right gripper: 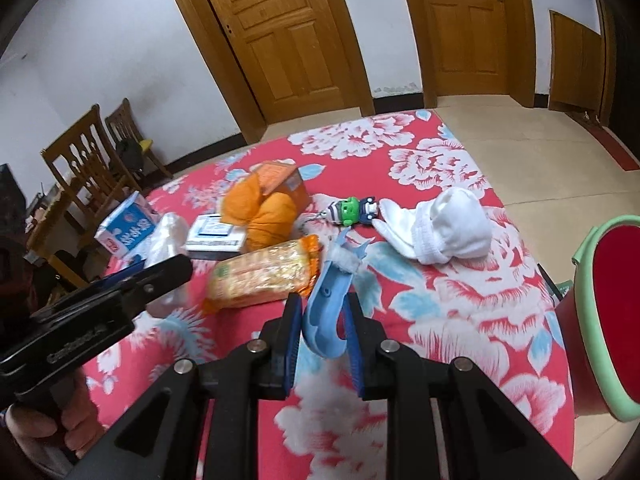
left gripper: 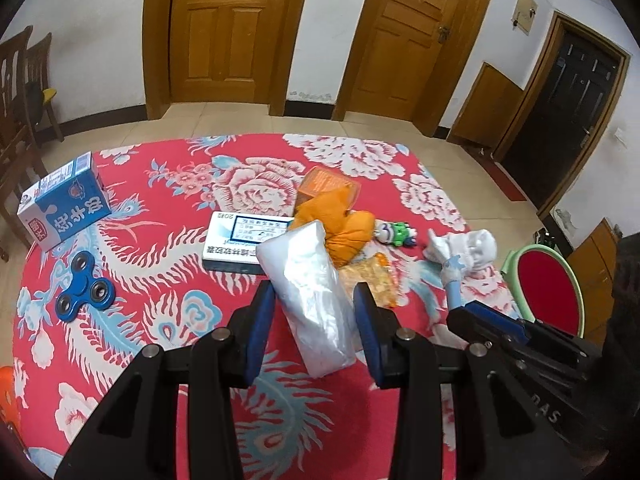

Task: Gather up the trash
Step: 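Grasp the blue plastic piece with the right tool while the left tool holds the bag, then carry the plastic bag and blue piece in both tools over the trash bin, then open the right tool and left tool to drop both items into the bin, then move both tools back over the table, then grasp the snack bag with orange ends using the left tool, then grasp the white cloth with the right tool while the left tool holds the snack bag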

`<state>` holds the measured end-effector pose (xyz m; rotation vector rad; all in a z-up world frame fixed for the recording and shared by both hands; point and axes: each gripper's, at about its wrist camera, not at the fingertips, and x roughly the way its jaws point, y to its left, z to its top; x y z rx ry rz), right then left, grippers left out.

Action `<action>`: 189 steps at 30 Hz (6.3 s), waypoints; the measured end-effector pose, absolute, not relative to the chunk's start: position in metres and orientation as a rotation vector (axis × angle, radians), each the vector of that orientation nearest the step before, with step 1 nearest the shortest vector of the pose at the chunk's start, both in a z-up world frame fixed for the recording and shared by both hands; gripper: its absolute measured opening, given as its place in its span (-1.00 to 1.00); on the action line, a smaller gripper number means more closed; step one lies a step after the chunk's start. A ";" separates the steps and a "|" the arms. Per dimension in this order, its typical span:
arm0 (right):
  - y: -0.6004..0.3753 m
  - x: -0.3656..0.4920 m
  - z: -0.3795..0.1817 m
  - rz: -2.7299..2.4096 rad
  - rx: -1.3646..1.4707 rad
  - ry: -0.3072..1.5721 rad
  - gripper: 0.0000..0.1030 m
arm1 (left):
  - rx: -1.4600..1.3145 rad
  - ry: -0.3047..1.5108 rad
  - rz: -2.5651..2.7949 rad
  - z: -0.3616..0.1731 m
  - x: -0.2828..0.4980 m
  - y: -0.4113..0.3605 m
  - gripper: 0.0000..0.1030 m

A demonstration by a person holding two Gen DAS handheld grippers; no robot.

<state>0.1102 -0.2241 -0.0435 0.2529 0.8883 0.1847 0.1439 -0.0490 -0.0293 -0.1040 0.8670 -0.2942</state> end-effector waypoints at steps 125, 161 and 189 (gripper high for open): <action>-0.435 -0.009 -0.020 -0.215 0.623 0.703 0.42 | 0.011 0.951 -0.498 -0.025 0.146 -0.157 0.25; -0.380 0.011 -0.021 -0.171 0.555 0.781 0.46 | 0.013 1.025 -0.476 -0.067 0.175 -0.094 0.25; -0.318 0.010 0.011 -0.073 0.483 0.750 0.46 | -0.100 0.934 -0.411 -0.027 0.125 -0.049 -0.22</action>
